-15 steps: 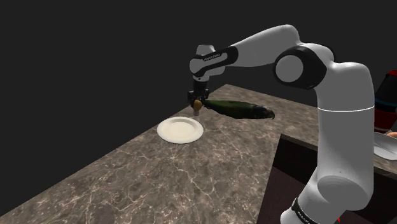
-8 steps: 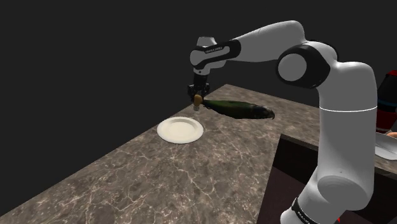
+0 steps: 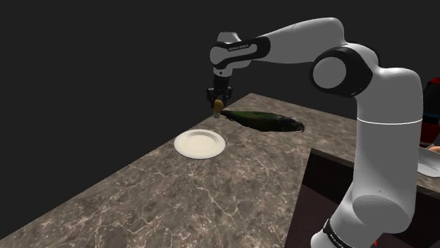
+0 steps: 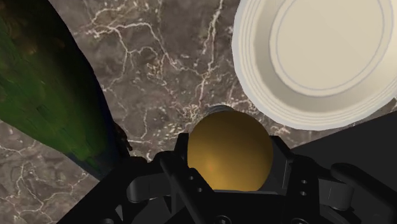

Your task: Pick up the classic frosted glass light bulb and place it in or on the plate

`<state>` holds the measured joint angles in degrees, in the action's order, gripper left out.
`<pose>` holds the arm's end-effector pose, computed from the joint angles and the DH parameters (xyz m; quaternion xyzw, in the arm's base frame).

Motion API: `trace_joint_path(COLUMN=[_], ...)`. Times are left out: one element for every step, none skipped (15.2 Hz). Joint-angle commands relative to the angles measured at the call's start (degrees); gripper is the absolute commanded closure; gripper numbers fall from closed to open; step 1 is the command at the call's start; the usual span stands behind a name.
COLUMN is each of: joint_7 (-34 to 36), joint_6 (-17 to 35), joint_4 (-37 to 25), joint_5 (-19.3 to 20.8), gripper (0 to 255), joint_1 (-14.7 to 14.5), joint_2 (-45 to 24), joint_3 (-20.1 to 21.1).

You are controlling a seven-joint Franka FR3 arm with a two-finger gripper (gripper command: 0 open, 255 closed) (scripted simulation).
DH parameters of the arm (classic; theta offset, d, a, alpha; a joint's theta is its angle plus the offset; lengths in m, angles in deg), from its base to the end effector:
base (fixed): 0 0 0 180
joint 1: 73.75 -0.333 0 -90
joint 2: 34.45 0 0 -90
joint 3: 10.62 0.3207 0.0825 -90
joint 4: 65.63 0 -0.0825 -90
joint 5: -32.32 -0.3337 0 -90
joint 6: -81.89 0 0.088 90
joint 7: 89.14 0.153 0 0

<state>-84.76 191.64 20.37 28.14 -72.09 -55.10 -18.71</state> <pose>0.6236 -0.0875 0.4412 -0.9912 0.1290 -0.0293 0.0086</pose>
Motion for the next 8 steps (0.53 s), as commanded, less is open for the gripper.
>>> trace_joint_path(joint_7=[2.2, 3.4, 4.6, 5.8, 7.1, 8.3, 9.6, 10.9], joint_6=[0.1, 0.4, 0.6, 0.8, 1.0, 1.1, 1.2, 1.3], joint_4=[2.3, 3.6, 4.8, 5.9, 6.9, 7.8, 8.6, 9.4], joint_5=[0.6, 0.9, 1.2, 1.5, 1.8, 2.0, 2.3, 2.5], gripper=[255, 255, 255, 255, 255, 255, 255, 255], joint_1=[-1.6, -2.5, -3.3, -4.2, -5.0, -5.8, -6.6, -7.4], joint_2=[2.3, 3.3, 4.3, 5.3, 6.1, 7.0, 7.7, 8.5], joint_3=[0.5, 0.8, 1.2, 1.5, 1.9, 2.3, 2.8, 3.2])
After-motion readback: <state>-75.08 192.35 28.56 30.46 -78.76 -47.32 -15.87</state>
